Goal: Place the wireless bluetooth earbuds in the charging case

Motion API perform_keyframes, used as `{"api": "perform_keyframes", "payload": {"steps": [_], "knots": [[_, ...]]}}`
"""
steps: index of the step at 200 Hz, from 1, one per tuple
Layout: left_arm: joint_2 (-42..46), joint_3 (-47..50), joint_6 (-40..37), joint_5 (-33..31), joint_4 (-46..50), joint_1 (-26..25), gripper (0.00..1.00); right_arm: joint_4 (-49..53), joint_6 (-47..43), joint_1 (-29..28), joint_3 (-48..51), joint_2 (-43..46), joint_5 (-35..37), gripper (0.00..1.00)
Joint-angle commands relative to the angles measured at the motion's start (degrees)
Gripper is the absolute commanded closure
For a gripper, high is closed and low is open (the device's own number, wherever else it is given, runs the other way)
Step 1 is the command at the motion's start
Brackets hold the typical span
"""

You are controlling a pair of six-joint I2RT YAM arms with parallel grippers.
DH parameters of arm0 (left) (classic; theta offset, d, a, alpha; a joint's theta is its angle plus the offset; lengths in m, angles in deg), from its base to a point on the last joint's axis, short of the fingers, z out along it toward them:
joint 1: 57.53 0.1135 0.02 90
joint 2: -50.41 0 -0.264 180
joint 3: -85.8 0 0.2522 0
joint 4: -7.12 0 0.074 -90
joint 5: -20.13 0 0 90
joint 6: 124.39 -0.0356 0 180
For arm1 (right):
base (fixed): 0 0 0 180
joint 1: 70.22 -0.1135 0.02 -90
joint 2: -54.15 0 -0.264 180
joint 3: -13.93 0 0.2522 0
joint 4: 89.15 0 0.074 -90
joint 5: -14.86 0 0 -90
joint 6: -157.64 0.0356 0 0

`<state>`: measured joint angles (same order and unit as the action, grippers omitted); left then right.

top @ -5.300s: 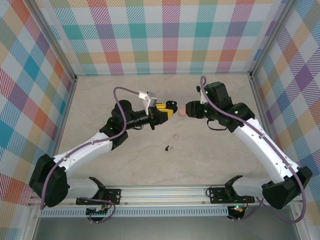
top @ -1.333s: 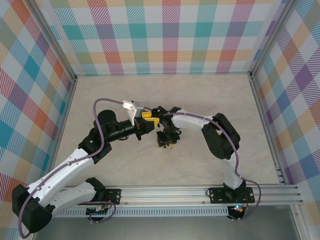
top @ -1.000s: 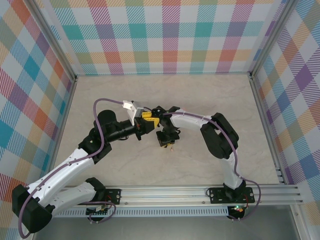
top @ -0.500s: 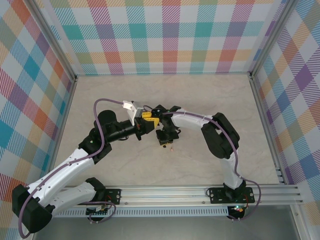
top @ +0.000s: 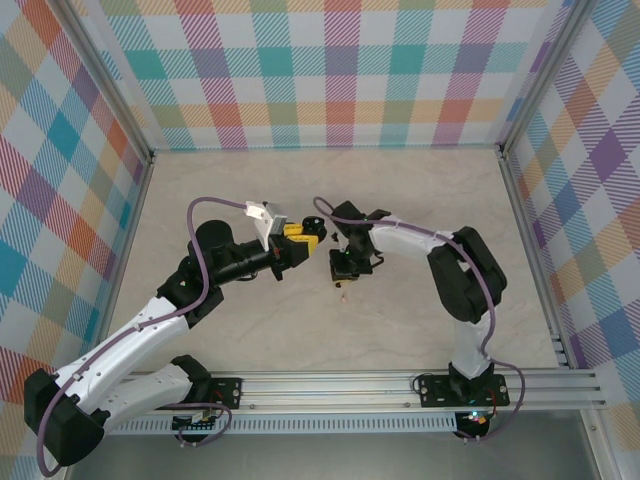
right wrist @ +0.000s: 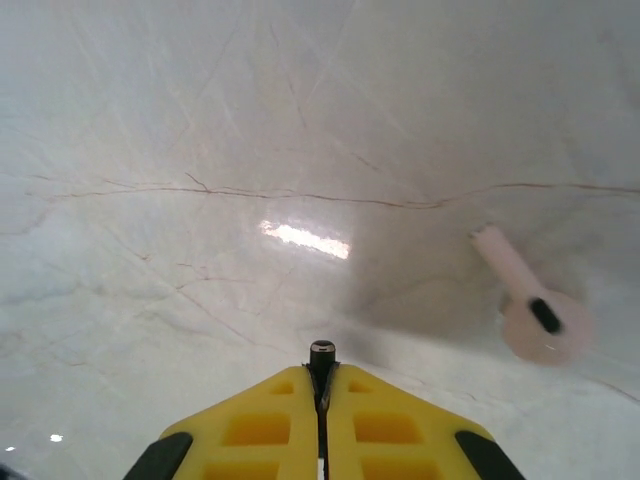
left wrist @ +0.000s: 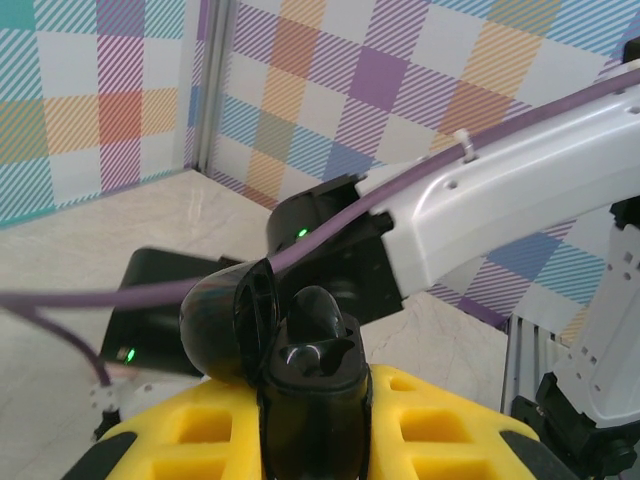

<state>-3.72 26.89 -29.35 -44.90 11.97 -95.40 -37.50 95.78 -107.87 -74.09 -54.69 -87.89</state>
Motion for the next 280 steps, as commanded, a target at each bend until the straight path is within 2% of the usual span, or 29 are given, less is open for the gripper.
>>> {"api": "perform_keyframes", "payload": {"steps": [1,83,139,172,211,257,280], "knots": [[0.6,0.4,-0.7,0.1,-0.7,-0.6,0.80,-3.1,1.1,2.7,2.6,5.4,-2.6,0.91],[-0.2,0.0,-0.5,0.7,-1.4,-0.6,0.80,-1.8,0.7,13.0,15.4,14.1,0.3,0.90],[-0.9,-0.1,-0.3,1.0,-1.7,-0.6,0.80,-0.8,2.0,13.3,18.1,12.9,4.6,0.88],[-0.9,-0.2,-0.3,1.0,-1.5,-0.7,0.80,0.9,1.3,13.3,17.5,13.3,7.1,0.78],[-1.1,-0.3,-0.3,1.1,-1.6,-0.7,0.80,3.6,-0.5,13.3,15.9,13.6,9.6,0.70],[-1.1,-0.3,-0.4,1.0,-1.3,-0.7,0.80,4.0,-3.8,13.3,14.8,14.0,6.2,0.71],[-1.1,-0.3,-0.4,1.0,-1.3,-0.6,0.80,4.2,-5.0,13.3,14.1,13.7,6.7,0.77]]}}
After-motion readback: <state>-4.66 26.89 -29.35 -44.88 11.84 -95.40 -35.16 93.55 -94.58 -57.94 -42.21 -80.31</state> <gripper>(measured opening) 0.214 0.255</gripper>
